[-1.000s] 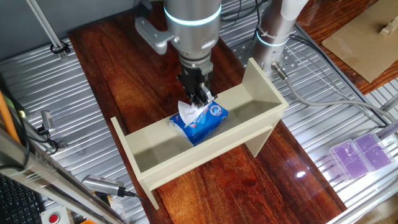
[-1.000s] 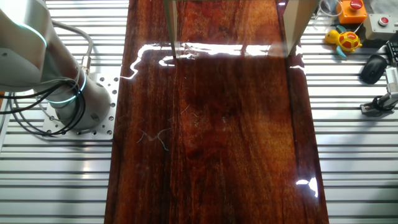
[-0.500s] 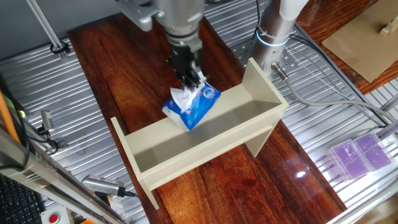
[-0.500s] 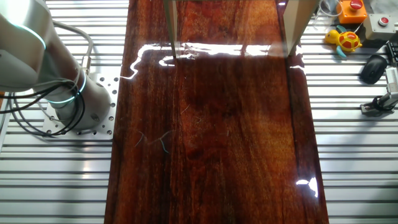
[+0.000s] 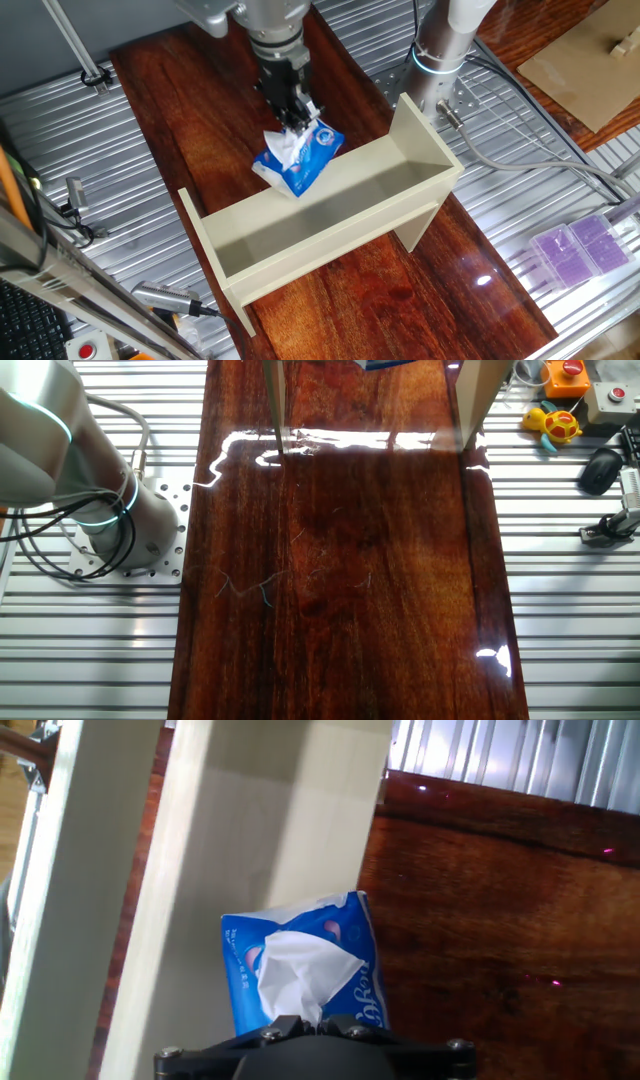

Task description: Take the object down from the shelf

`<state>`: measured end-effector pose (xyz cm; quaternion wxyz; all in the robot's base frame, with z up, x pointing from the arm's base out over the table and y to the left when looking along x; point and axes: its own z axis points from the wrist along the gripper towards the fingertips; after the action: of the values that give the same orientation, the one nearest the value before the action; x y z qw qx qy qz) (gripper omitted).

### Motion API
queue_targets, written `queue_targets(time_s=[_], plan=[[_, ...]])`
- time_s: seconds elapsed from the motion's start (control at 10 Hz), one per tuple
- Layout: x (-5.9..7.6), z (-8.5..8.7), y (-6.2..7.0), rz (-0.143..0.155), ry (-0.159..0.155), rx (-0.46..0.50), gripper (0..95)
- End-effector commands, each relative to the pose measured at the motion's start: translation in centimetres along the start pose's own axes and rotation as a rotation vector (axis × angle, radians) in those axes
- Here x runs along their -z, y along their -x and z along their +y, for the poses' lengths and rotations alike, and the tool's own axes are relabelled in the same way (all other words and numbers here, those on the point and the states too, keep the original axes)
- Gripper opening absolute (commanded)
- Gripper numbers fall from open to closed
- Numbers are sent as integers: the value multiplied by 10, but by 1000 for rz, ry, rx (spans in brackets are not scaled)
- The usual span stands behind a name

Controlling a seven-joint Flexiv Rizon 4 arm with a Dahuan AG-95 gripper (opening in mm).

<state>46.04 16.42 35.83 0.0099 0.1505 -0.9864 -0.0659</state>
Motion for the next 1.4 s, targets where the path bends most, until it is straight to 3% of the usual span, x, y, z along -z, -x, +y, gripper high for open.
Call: queue_targets(time_s=[0.1,0.4,0.6,0.7,1.1,1.4], plan=[[-1,0,1,-1,-10,-38,0],[-1,0,1,-18,-12,-120,0],[-1,0,1,-22,-12,-120,0],[-4,-18,-3,-33,-8,-83,0],[-15,-100,-13,-32,7,72,0],[-17,-103,-13,-27,11,83,0]])
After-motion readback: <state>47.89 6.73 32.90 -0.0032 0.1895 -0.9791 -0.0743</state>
